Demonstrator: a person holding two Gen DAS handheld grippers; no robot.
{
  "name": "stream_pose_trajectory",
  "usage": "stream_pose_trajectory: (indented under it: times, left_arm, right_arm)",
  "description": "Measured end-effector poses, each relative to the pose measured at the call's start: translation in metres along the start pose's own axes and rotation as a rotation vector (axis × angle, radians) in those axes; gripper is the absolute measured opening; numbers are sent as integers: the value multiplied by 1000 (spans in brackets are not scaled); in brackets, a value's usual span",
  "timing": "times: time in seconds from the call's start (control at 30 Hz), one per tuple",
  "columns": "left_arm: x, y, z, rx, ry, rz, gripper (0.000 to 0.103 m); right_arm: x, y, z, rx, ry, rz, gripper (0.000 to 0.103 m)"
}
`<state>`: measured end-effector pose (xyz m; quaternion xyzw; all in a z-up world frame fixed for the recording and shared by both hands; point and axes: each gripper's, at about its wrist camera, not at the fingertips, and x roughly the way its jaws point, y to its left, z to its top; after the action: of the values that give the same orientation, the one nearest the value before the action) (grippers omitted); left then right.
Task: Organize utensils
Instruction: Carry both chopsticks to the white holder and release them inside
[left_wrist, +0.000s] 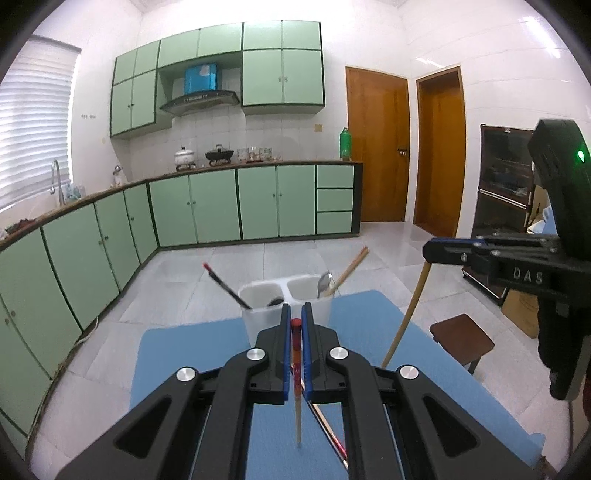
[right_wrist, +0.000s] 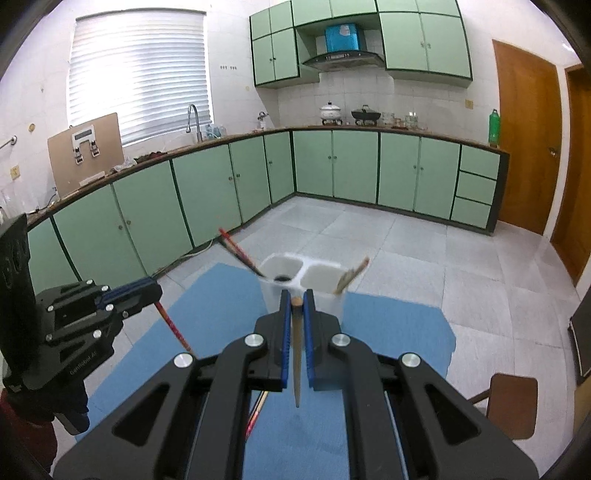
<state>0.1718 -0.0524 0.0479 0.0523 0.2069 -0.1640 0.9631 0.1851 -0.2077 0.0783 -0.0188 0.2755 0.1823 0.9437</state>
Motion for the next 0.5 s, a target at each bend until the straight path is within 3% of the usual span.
stream_pose_trajectory:
  times: [0.27,0.5]
  left_arm:
    - [2,8,57,30,-119,20,5]
    - [27,11,119,40,-239,27,5]
  right_arm:
    - [-9,-10,67,-24,-124,-13,6]
    - [13,-25,116,-31,-190,-56,6]
